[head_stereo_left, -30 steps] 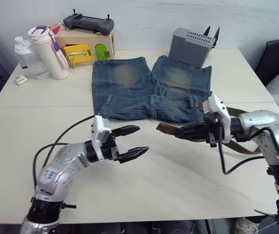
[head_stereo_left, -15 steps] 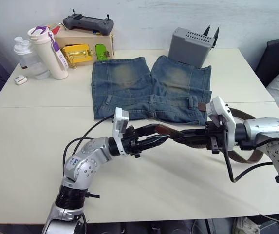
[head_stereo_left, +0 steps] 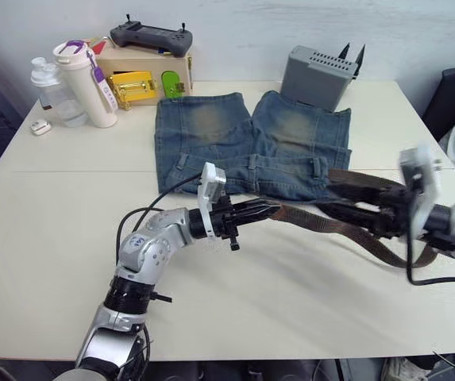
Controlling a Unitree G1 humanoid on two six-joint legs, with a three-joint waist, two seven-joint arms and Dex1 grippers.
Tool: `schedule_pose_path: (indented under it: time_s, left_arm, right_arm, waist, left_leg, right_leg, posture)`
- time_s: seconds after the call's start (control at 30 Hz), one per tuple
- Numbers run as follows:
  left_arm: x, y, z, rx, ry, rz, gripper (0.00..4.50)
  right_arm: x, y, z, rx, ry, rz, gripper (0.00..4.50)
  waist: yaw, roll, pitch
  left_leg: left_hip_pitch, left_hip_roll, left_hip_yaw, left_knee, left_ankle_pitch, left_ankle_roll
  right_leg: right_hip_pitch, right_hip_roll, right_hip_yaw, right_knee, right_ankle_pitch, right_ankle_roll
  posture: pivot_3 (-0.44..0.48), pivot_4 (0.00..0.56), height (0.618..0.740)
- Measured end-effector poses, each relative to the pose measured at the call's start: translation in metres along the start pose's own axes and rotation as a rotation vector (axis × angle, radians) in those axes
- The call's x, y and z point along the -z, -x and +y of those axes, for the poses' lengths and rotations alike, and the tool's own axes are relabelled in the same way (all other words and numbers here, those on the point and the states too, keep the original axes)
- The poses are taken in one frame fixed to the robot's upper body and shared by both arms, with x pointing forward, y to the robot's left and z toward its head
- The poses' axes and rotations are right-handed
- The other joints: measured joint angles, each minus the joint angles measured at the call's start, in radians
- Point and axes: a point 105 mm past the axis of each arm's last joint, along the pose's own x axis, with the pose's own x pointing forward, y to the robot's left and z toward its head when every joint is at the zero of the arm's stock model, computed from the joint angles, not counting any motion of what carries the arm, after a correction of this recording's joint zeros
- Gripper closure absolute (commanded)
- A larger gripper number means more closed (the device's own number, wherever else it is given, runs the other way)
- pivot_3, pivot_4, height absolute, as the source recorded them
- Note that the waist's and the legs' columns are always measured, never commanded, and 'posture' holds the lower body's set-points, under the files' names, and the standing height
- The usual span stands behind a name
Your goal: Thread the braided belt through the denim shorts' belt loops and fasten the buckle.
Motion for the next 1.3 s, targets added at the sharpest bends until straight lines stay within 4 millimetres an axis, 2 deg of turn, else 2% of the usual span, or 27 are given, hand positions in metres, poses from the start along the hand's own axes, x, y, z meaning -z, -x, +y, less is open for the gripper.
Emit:
schedule_pose_path:
  time_s: [0.07, 0.13, 0.2, 0.27, 0.33, 0.43, 0.5, 0.63, 0.8, 1.0, 1.03, 1.07, 1.13, 1.3]
  left_arm:
    - [-0.005, -0.008, 0.002, 0.005, 0.009, -0.01, 4.5]
    - [-0.008, -0.014, 0.002, 0.013, 0.015, -0.013, 4.5]
    - [-0.008, -0.015, 0.003, 0.02, 0.025, -0.012, 4.5]
    - [-0.006, -0.014, 0.003, 0.033, 0.051, 0.001, 4.5]
    - [-0.007, -0.013, 0.003, 0.043, 0.069, 0.009, 4.5]
    - [-0.01, -0.01, -0.009, 0.112, 0.12, 0.032, 4.5]
    - [-0.015, -0.004, -0.016, 0.131, 0.142, 0.048, 4.5]
    - [-0.019, 0.007, -0.013, 0.082, 0.163, 0.064, 4.5]
    - [-0.014, 0.02, -0.005, 0.002, 0.188, 0.081, 4.5]
    - [-0.012, 0.022, -0.004, -0.045, 0.179, 0.081, 4.5]
    - [-0.011, 0.023, -0.003, -0.056, 0.18, 0.077, 4.5]
    - [-0.011, 0.023, -0.002, -0.072, 0.183, 0.072, 4.5]
    - [-0.012, 0.023, 0.0, -0.086, 0.184, 0.06, 4.5]
    - [-0.024, 0.026, 0.005, -0.122, 0.188, 0.001, 4.5]
  right_arm:
    - [0.003, 0.016, 0.004, 0.044, -0.121, -0.116, 0.09]
    - [0.021, 0.026, 0.013, 0.07, -0.233, -0.155, 0.09]
    - [0.049, 0.034, 0.02, 0.123, -0.323, -0.118, 0.09]
    - [0.077, 0.031, 0.036, 0.13, -0.415, -0.096, 0.09]
    - [0.09, 0.019, 0.051, 0.095, -0.463, -0.098, 0.09]
    - [0.086, -0.001, 0.054, 0.092, -0.475, -0.203, 0.09]
    - [0.088, -0.016, 0.056, 0.086, -0.493, -0.243, 0.09]
    - [0.091, -0.034, 0.054, 0.098, -0.482, -0.256, 0.09]
    - [0.076, -0.053, 0.053, 0.066, -0.467, -0.311, 0.09]
    - [0.071, -0.057, 0.053, 0.04, -0.479, -0.332, 0.09]
    - [0.072, -0.057, 0.053, 0.038, -0.488, -0.332, 0.59]
    - [0.075, -0.056, 0.051, 0.04, -0.498, -0.327, 0.87]
    - [0.079, -0.054, 0.049, 0.047, -0.504, -0.316, 0.87]
    - [0.104, -0.047, 0.047, 0.074, -0.556, -0.253, 0.87]
  waist:
    - [0.004, -0.001, 0.0]
    - [0.006, 0.0, -0.001]
    - [0.001, 0.0, -0.001]
    - [-0.008, 0.0, -0.001]
    - [-0.025, 0.0, -0.001]
    - [-0.033, -0.001, -0.001]
    - [-0.03, 0.0, -0.001]
    - [-0.026, 0.0, -0.001]
    - [-0.026, -0.001, -0.001]
    - [-0.026, -0.001, -0.001]
    - [-0.026, -0.001, -0.001]
    - [-0.026, -0.001, -0.001]
    - [-0.026, -0.001, -0.001]
    - [-0.028, -0.001, -0.001]
  left_leg:
    - [-0.001, 0.001, -0.002, 0.0, 0.0, 0.0]
    - [-0.004, 0.001, -0.002, -0.001, 0.0, 0.0]
    - [-0.005, 0.0, -0.001, 0.0, 0.0, 0.0]
    - [-0.005, 0.002, -0.001, 0.0, 0.0, 0.0]
    - [-0.004, 0.001, 0.0, 0.0, 0.0, 0.0]
    - [0.001, 0.002, 0.001, -0.001, 0.0, 0.0]
    - [0.002, 0.002, 0.001, -0.003, 0.003, -0.007]
    - [0.002, 0.002, 0.002, -0.003, 0.003, -0.008]
    - [0.002, 0.002, 0.002, -0.003, 0.003, -0.007]
    - [0.002, 0.002, 0.002, -0.003, 0.003, -0.007]
    - [0.002, 0.002, 0.002, -0.002, 0.003, -0.007]
    - [0.002, 0.002, 0.002, -0.002, 0.003, -0.007]
    - [0.002, 0.002, 0.002, -0.003, 0.003, -0.007]
    - [0.002, 0.002, 0.003, -0.003, 0.002, -0.007]
  right_leg:
    - [0.001, 0.001, -0.001, -0.001, 0.0, 0.0]
    - [-0.002, 0.002, -0.001, -0.001, -0.001, 0.001]
    - [-0.002, 0.002, 0.0, -0.001, -0.001, 0.002]
    - [-0.002, 0.004, 0.001, -0.001, -0.001, 0.003]
    - [-0.003, 0.004, 0.004, 0.0, 0.0, 0.004]
    - [-0.002, 0.006, 0.008, 0.001, 0.001, 0.005]
    - [-0.002, 0.007, 0.01, 0.001, 0.001, 0.004]
    - [-0.002, 0.008, 0.011, 0.001, -0.001, 0.003]
    - [-0.002, 0.007, 0.012, 0.001, -0.001, 0.003]
    - [-0.002, 0.007, 0.012, 0.001, -0.001, 0.003]
    - [-0.002, 0.007, 0.012, 0.001, -0.001, 0.003]
    - [-0.002, 0.007, 0.012, 0.001, -0.001, 0.003]
    - [-0.002, 0.007, 0.012, 0.001, -0.001, 0.003]
    - [-0.002, 0.008, 0.012, 0.001, -0.001, 0.003]
  posture:
    - [0.0, 0.15, 0.736]
    - [0.0, 0.15, 0.736]
    - [0.0, 0.15, 0.736]
    - [0.0, 0.15, 0.736]
    - [0.0, 0.15, 0.736]
    - [0.0, 0.15, 0.736]
    - [0.0, 0.15, 0.736]
    - [0.0, 0.15, 0.736]
    - [0.0, 0.15, 0.736]
    - [0.0, 0.15, 0.736]
    - [0.0, 0.15, 0.736]
    - [0.0, 0.15, 0.736]
    - [0.0, 0.15, 0.736]
    - [0.0, 0.15, 0.736]
